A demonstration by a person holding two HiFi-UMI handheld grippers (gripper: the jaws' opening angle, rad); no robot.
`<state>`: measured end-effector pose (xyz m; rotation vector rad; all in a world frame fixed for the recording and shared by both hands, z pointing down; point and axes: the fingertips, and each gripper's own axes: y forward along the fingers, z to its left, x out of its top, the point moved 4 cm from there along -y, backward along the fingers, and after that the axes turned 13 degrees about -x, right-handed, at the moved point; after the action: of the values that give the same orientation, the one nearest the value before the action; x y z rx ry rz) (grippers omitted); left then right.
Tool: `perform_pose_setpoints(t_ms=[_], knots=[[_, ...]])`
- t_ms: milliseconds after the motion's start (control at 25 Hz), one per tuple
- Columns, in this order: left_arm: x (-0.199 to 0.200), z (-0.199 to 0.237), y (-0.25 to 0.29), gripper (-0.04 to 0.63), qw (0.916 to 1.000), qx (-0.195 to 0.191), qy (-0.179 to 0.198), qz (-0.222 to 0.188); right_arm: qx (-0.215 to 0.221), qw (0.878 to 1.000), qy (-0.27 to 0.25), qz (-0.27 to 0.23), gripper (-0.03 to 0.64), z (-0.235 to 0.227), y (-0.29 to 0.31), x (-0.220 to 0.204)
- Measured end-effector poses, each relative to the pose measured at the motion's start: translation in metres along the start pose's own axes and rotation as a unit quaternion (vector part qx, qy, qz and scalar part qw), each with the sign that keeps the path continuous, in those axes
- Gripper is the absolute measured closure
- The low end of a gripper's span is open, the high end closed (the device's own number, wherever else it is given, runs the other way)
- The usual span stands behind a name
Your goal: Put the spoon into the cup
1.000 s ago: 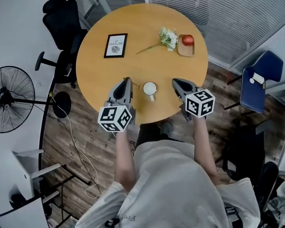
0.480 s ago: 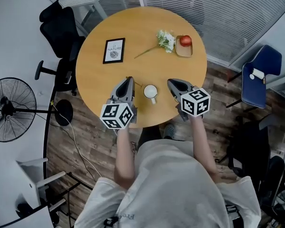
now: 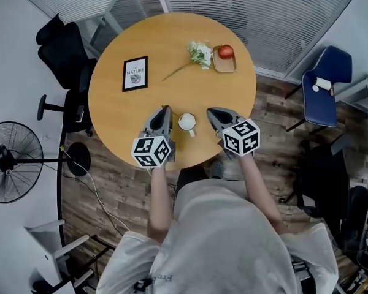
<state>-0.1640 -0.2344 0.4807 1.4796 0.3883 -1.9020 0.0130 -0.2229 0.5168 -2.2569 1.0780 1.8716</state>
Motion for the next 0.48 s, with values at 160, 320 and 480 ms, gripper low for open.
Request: perform_pose_setpoints(t_ms=[160,320,480], knots=[[-0.005,0.001,0.003,0.586,1.0000,-0.002,-0.002,0.001,-0.006,1.000,0.000,0.013,0.620,-0.004,0.002,-0.008],[-0.011,0.002,0.000,0.586,1.0000,0.000,-0.008,-0.004,-0.005,1.000,-0.005,0.023,0.620,-0.003,0.003,-0.015],[-0.017,-0.001,-0.001,0.586,0.9999,0.000,-0.010,-0.004,-0.005,1.000,-0.006,0.031,0.620,-0.002,0.004,-0.022]])
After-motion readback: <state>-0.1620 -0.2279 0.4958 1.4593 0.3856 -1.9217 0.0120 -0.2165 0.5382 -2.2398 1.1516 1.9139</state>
